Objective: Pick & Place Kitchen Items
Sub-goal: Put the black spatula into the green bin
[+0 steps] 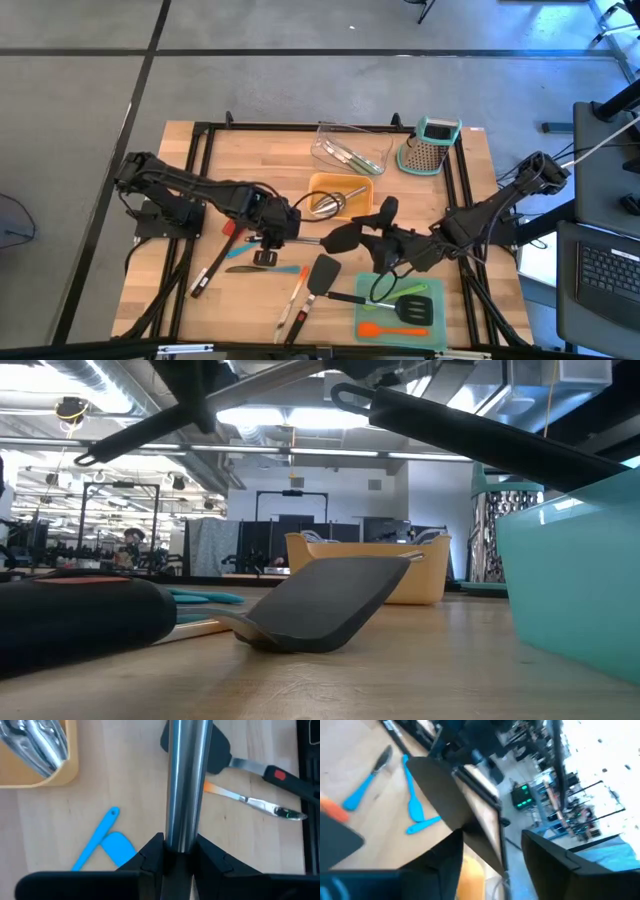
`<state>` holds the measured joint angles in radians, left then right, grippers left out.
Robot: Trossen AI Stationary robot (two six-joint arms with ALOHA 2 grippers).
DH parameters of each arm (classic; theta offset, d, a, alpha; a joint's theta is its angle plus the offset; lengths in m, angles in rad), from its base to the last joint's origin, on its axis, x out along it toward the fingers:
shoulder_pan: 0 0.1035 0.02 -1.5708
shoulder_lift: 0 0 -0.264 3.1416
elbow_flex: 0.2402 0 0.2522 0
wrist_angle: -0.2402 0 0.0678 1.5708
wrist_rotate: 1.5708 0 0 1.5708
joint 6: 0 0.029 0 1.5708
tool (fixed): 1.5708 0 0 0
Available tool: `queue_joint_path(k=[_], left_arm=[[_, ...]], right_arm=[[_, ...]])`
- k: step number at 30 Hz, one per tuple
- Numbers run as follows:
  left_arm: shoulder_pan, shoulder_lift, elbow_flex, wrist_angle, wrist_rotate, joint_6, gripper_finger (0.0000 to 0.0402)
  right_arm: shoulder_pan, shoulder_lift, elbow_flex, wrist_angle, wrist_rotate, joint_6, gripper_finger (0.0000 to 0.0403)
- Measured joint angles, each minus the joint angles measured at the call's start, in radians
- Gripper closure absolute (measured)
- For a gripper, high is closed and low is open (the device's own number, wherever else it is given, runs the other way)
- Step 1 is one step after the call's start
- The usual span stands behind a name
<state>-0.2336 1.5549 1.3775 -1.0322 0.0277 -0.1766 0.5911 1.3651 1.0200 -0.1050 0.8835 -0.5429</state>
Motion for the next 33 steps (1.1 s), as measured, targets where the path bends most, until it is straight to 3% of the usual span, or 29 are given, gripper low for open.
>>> queue_joint_path(k=[7,15,21,27,33], left_arm=[[-0.024,-0.002,0.002,-0.056,-0.117,-0.023,0.0335],[-0.028,-0.002,0.003,-0.111,-0.245,-0.039,0.0335],[-0.03,-0.002,0.003,-0.158,-0.288,-0.072,0.0335],[-0.041,-0.002,0.033,-0.154,-0.325,-0.075,0.0335],[-0.032,-0.002,0.078,-0.155,-0.34,-0.074,0.0335]], right_arm=[[0.0,0.0,0.062,-0.152,0.012,0.212,0.0182],[-0.061,0.001,0.244,-0.391,0.002,0.644,0.0181],[-0.186,0.0,0.377,-0.571,-0.203,0.836,0.0181],[-0.265,0.037,0.385,-0.471,-0.449,0.816,0.018],[-0.335,0.141,0.382,-0.443,-0.519,0.807,0.018]])
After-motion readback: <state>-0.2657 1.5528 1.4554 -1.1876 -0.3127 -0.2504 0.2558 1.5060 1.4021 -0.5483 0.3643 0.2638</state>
